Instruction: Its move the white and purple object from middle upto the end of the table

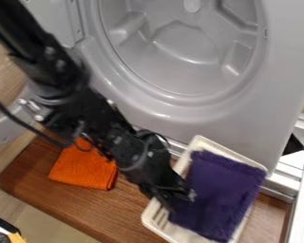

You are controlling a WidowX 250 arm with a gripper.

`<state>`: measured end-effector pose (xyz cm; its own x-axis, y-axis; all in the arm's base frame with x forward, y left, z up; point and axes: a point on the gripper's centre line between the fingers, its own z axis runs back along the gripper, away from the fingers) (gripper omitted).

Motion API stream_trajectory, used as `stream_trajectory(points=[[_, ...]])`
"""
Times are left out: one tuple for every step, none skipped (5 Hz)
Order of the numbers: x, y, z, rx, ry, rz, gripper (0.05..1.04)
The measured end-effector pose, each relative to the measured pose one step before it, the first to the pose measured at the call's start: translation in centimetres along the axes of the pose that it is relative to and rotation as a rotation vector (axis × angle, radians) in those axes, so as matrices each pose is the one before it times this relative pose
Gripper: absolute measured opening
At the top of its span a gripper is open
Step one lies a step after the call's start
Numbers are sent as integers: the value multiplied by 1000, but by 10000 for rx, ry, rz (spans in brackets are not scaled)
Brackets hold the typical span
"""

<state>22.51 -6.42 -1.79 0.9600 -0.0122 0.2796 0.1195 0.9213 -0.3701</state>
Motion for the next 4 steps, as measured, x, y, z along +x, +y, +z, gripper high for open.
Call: stream_trajectory(points=[[117, -901, -2644, -205, 340, 199, 95], [621, -719, -1579, -130, 34, -86, 95], [413, -240, -835, -103, 60, -49, 128], [-263, 75, -43, -449, -373, 205, 324]])
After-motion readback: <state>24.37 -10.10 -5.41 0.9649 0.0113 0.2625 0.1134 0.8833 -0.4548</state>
